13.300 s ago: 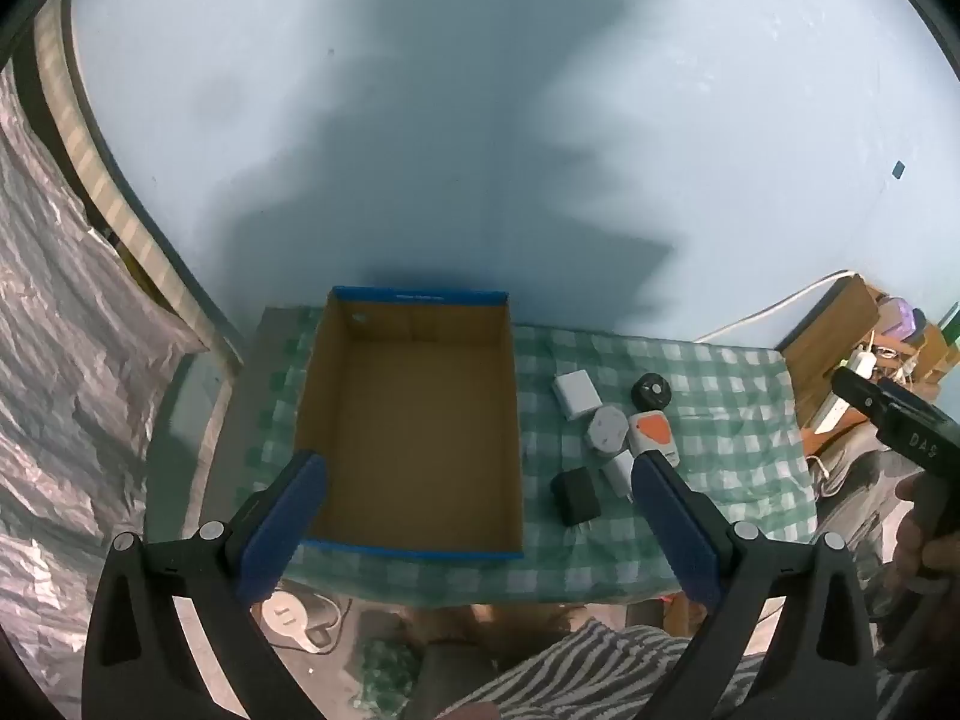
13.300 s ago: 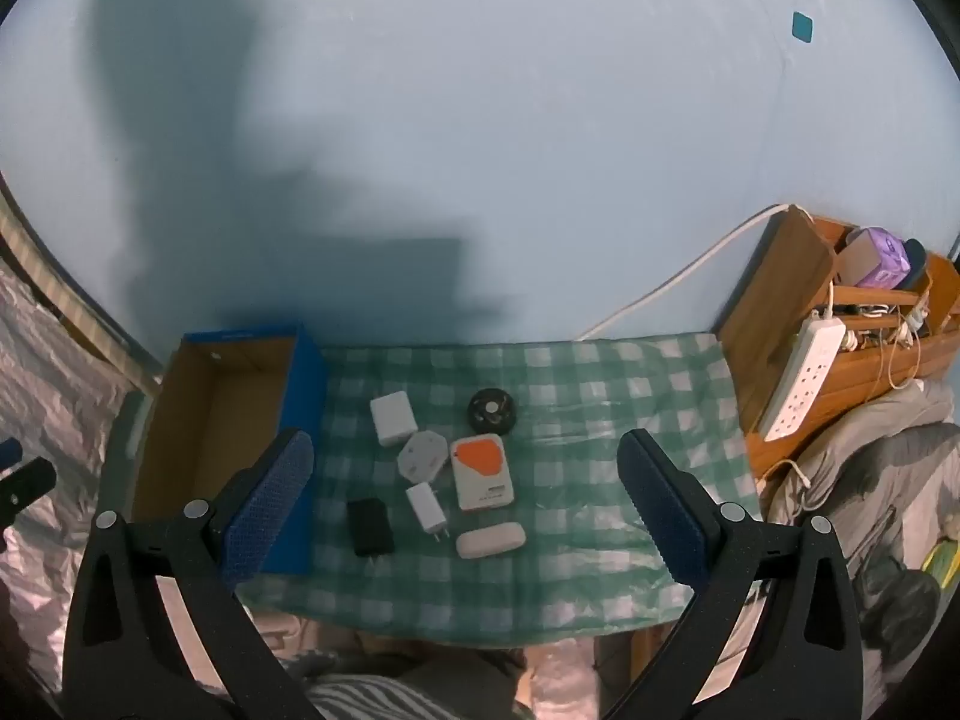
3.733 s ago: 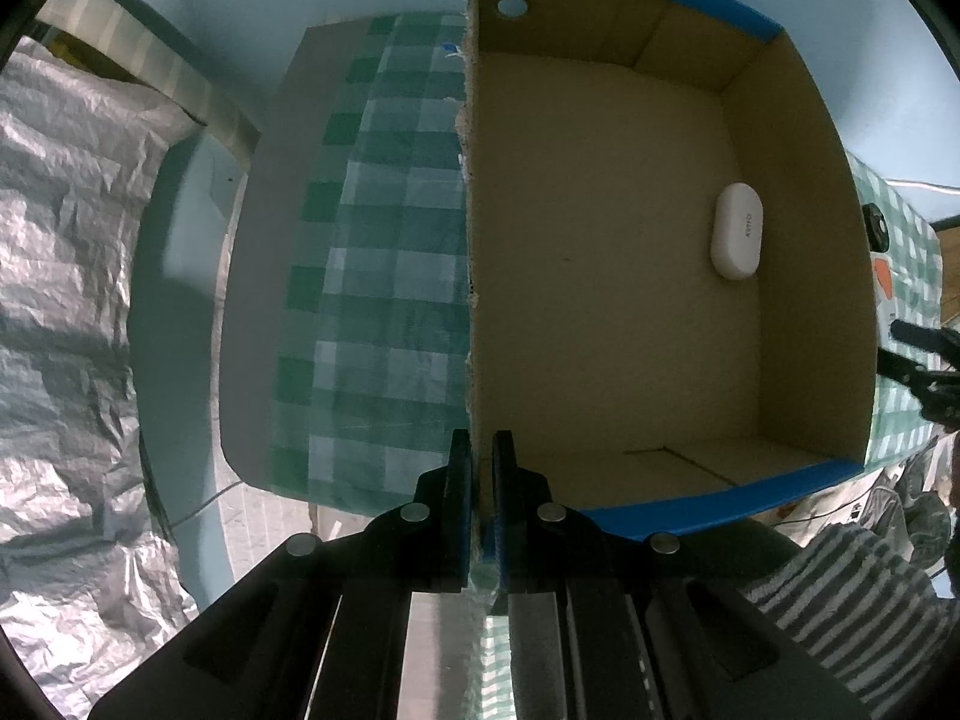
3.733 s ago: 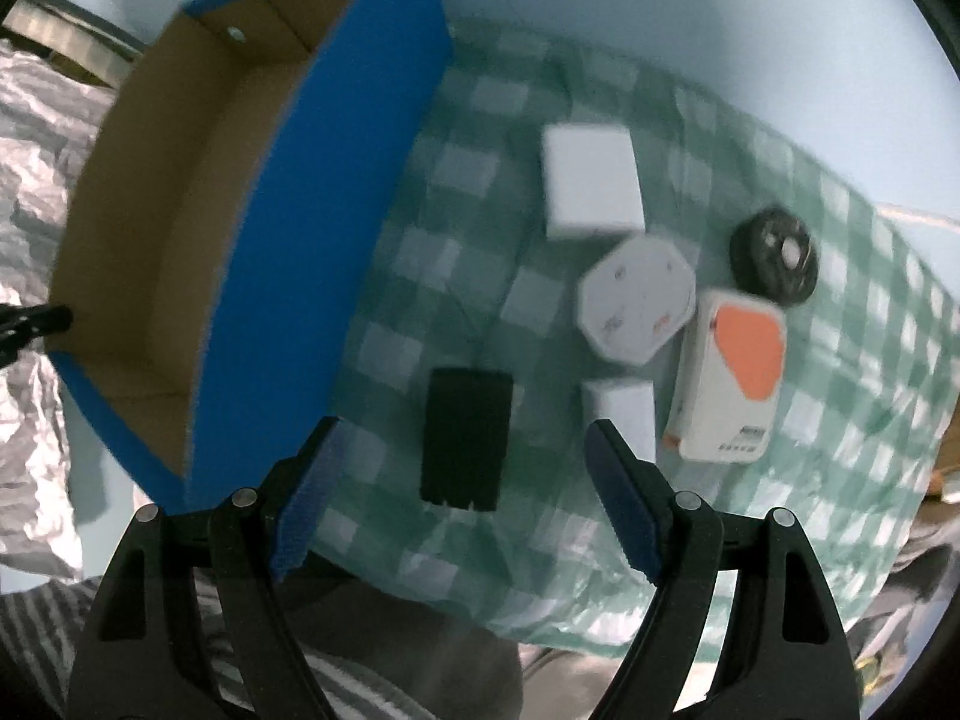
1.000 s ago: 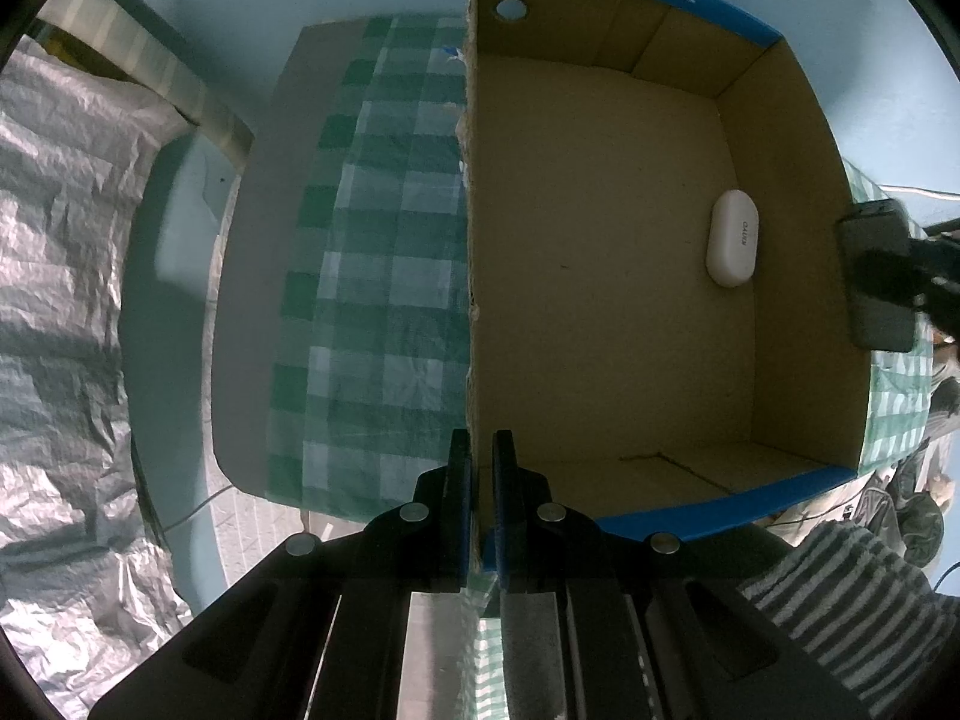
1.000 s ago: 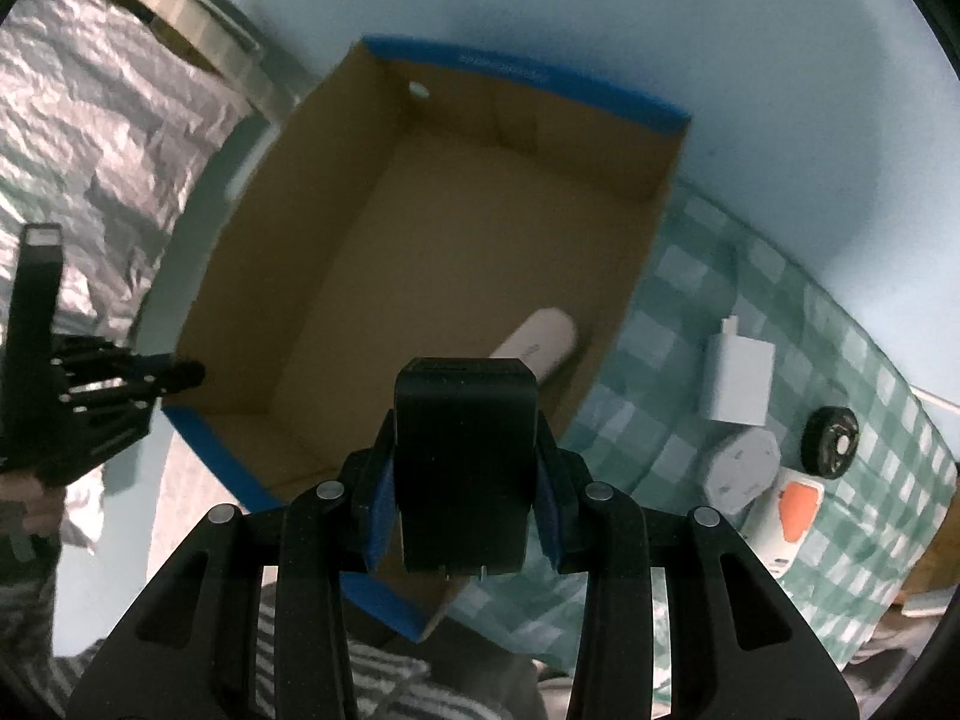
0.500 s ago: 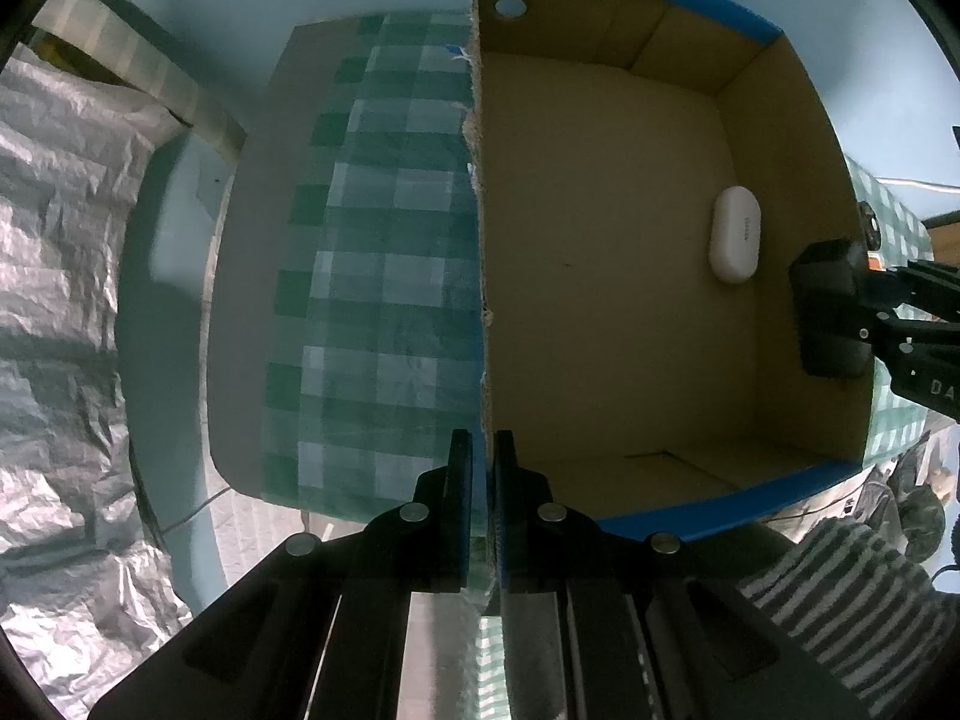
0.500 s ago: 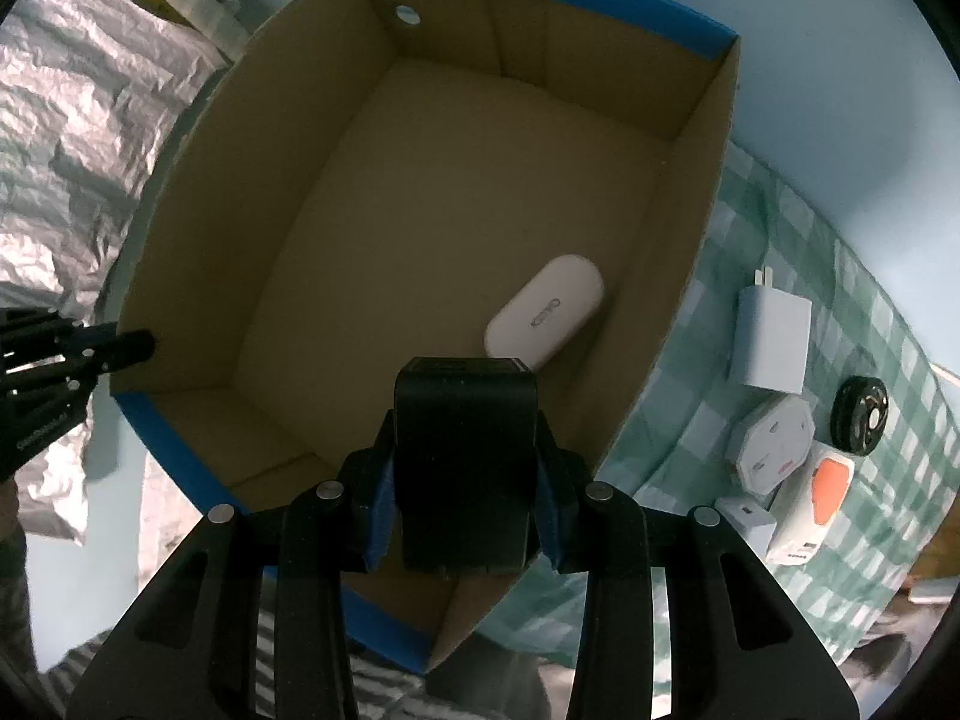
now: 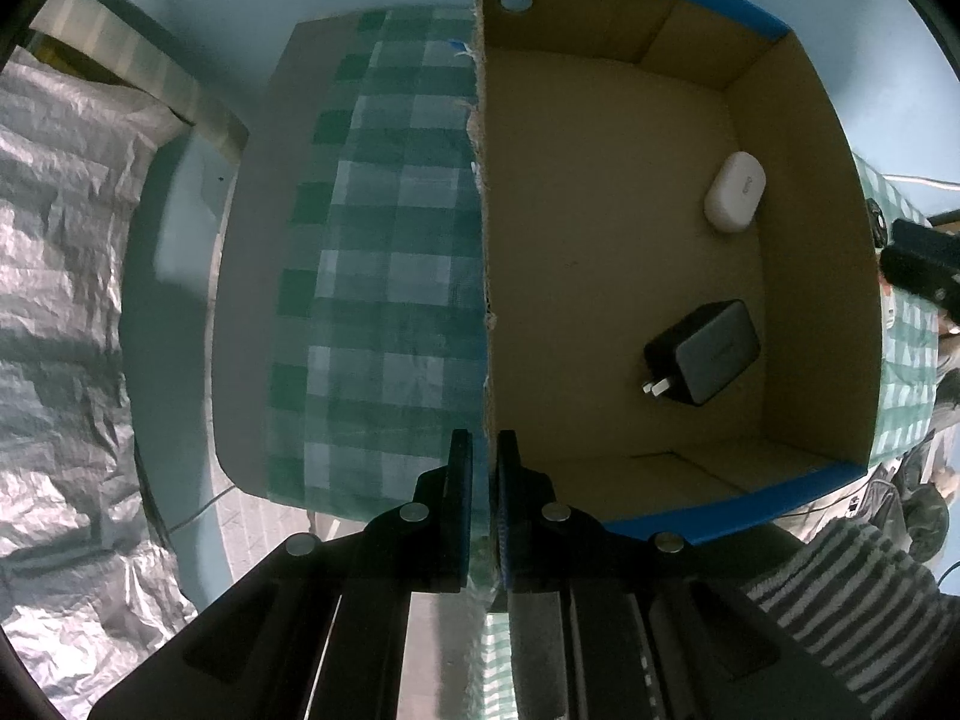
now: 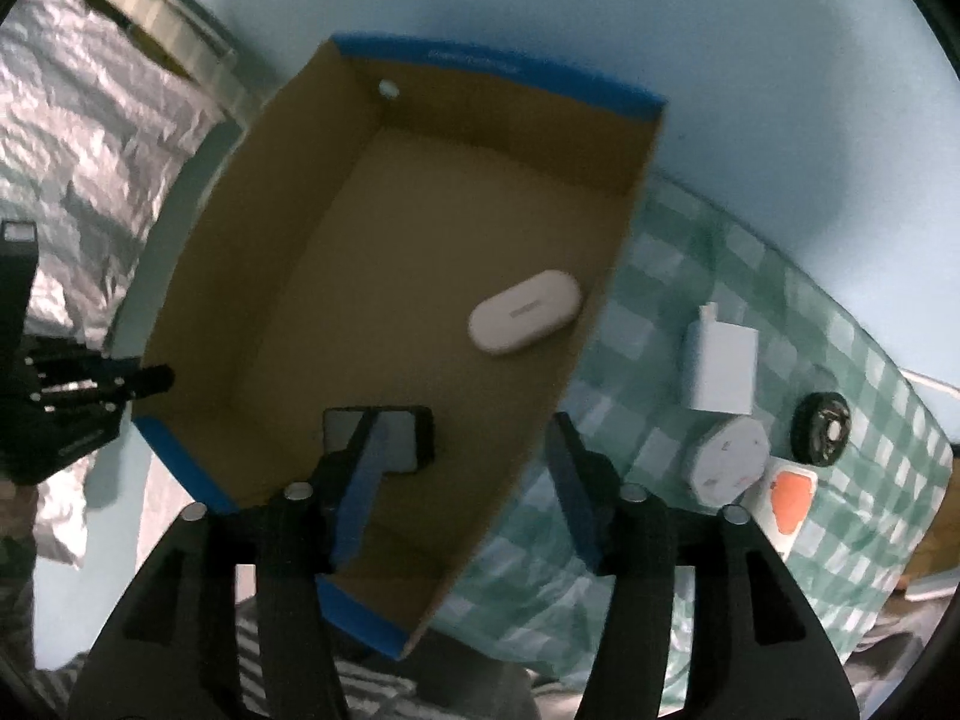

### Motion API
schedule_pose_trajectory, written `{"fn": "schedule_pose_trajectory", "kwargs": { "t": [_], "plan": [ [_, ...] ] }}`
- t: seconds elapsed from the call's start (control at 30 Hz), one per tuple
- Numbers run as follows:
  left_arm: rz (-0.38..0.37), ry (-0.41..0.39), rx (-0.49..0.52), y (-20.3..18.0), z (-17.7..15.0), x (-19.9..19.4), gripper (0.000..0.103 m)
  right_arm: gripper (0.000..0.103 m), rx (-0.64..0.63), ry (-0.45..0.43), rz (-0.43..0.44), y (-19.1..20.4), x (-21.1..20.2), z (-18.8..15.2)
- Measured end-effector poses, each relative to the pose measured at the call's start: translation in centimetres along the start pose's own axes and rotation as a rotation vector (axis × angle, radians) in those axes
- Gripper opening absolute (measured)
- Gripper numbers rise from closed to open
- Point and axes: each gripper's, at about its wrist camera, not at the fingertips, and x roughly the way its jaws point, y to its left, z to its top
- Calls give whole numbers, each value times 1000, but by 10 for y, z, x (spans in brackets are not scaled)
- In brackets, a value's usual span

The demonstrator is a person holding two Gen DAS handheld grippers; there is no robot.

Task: Organize rigid objects
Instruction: 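Grasp the white rectangular charger with the right gripper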

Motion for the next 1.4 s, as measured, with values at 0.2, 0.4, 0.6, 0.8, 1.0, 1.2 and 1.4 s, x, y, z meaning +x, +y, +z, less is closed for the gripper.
{"fn": "schedule_pose_trajectory", "kwargs": {
  "t": [0.2, 0.4, 0.6, 0.8, 1.0, 1.2, 1.4],
  "plan": [
    [1, 0, 1, 0, 0, 0, 8, 65, 63, -29, -13, -39, -16, -12],
    [2, 2, 4, 0, 0, 0, 8, 65, 142, 14, -57, -90, -6, -32],
    [7, 4, 12, -2, 0, 0, 8, 65, 181, 70, -90, -122, 17, -52],
    [10, 4, 14, -2, 0, 0, 9, 65, 195, 119, -96, -134, 41, -72],
    [15, 2, 20, -4, -1, -1, 9, 64, 176, 147, -101, -135, 58, -85],
    [20, 4, 25, -4, -1, -1, 9, 41, 181, 165, -110, -139, 69, -91],
    [18, 4, 28, -4, 0, -1, 9, 30, 213, 192, -95, -147, 81, -95]
  ]
}}
